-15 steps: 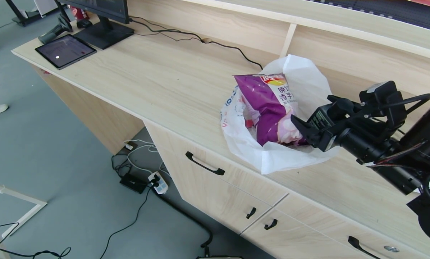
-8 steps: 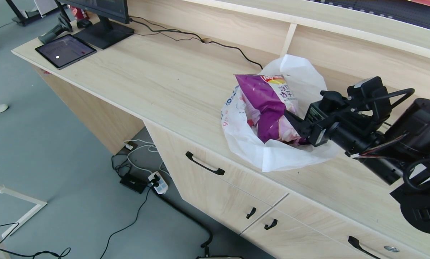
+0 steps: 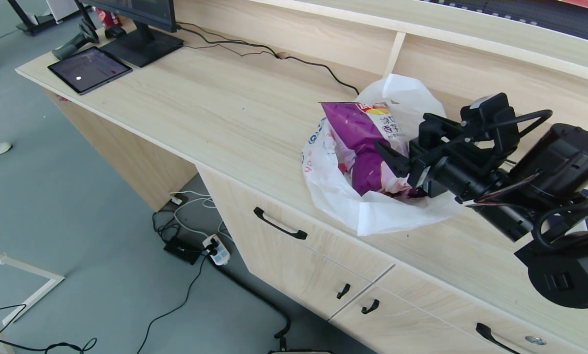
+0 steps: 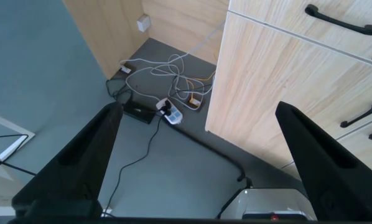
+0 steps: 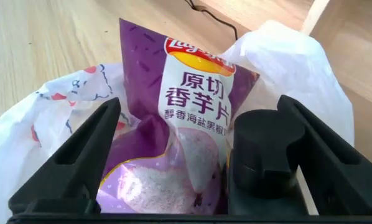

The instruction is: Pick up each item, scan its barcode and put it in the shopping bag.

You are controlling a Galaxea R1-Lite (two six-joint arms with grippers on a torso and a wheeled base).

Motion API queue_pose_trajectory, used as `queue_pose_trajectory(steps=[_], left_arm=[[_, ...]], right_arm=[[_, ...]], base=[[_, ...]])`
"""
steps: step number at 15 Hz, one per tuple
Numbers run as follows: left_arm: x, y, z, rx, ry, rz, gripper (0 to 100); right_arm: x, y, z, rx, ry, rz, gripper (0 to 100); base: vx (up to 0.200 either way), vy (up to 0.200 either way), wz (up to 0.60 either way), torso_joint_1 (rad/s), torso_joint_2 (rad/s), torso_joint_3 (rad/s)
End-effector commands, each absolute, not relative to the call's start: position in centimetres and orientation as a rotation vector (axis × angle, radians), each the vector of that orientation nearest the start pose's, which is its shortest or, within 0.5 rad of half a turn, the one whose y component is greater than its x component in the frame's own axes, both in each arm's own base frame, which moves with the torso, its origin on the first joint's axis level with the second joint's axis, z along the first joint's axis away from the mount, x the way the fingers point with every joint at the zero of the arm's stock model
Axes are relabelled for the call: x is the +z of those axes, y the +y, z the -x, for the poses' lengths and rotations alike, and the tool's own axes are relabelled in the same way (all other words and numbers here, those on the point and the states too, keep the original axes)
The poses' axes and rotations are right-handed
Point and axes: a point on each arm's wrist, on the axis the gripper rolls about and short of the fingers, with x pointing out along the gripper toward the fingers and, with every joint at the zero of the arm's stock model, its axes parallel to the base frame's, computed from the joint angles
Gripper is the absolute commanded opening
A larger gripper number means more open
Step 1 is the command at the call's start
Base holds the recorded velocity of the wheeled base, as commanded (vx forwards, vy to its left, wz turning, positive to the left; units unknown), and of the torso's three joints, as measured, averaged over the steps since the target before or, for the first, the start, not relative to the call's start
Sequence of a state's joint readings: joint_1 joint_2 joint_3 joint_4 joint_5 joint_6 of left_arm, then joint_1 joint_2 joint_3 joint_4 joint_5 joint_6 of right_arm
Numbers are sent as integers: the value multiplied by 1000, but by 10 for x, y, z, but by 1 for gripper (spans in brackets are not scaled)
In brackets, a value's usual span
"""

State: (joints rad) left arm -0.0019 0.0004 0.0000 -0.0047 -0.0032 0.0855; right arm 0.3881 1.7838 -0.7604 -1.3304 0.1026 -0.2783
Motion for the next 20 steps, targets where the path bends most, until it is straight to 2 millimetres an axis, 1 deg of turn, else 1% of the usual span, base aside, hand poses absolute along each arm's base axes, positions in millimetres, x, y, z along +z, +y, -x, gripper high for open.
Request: queue_pose_trajectory(steps=[1, 6, 8, 14, 17, 20], left_arm=[[76, 0, 23, -6, -6, -86, 100], [76, 0, 23, -4, -5, -84, 100], [76, 0, 23, -4, -5, -84, 100], [76, 0, 23, -6, -5, -84, 100], [76, 0, 23, -4, -5, -84, 100], [76, 0, 23, -4, -5, -83, 100]], right_arm=[[213, 125, -291, 450, -370, 225, 100], [218, 126, -291, 446, -387, 218, 100], [224, 124, -288, 436, -412, 214, 100], [233, 120, -278, 419, -499, 192, 100], [244, 116, -269, 414, -537, 177, 100], [256, 106, -252, 403, -563, 135, 100]], base=[[0, 0, 0, 0, 0, 0], [0, 0, 0, 0, 0, 0], [0, 0, 0, 0, 0, 0], [0, 0, 0, 0, 0, 0], [0, 0, 0, 0, 0, 0], [0, 0, 0, 0, 0, 0]])
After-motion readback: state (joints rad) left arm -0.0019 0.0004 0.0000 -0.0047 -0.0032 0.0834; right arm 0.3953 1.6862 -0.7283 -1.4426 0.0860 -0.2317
